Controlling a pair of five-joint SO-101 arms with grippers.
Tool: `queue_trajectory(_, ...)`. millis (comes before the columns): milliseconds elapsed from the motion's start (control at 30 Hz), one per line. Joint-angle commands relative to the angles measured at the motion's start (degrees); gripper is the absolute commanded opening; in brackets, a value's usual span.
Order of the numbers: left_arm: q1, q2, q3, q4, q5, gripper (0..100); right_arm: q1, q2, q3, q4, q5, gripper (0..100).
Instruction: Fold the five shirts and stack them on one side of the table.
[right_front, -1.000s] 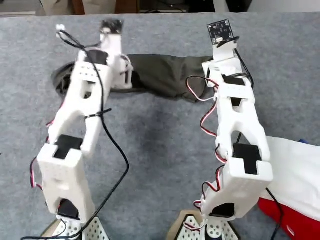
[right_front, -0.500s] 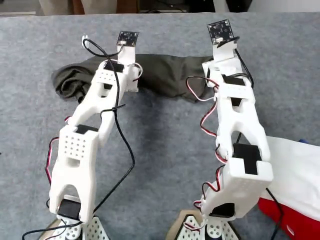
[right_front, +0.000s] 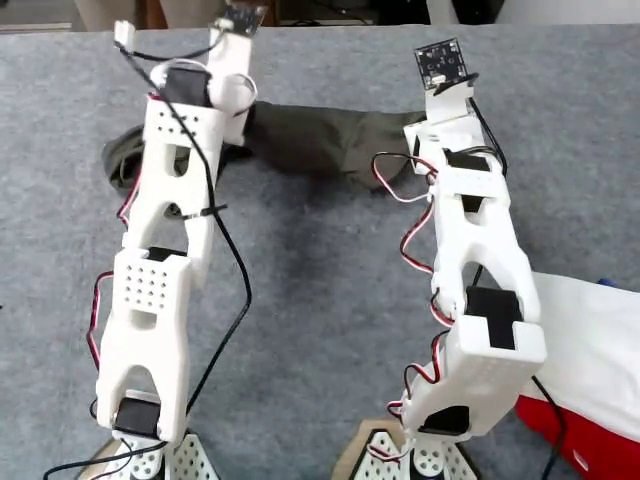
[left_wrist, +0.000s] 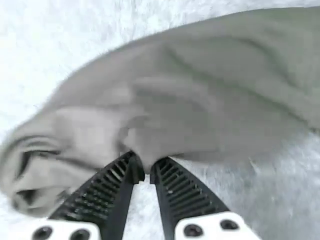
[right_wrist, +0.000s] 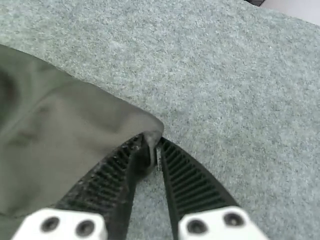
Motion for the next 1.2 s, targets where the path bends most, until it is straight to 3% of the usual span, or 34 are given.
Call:
queue_trajectory(0,-0.35,-1.36,-10.11,4.57,-1.76,2,-0.66,-0.31,-3.38,0.0,0.44,0.4)
queue_trajectory(400,-0.53,-9.19,-4.4,4.13,-3.6,2,-0.66,-0.31,-3.38,0.0,0.44,0.4)
queue_trajectory(767,-3.43,0.75,-0.18,-13.1,-3.08,2,-0.57,-0.84,-3.47,0.53,0.26,0.4)
queue_trajectory(867,-3.16,0.13,-3.16,-9.85,-0.88,2,-0.48,-3.82,-6.2,6.95,0.35,0.4)
queue_trajectory(1033,-1.93,-4.09,-12.48,4.31,-0.88,2,0.31,-15.96,-8.4,18.55,0.26,0.4)
queue_trajectory(1167,-3.96,-9.89,-11.96,4.66,-0.88,2,-2.07,-28.79,-8.48,23.74,0.97,0.4)
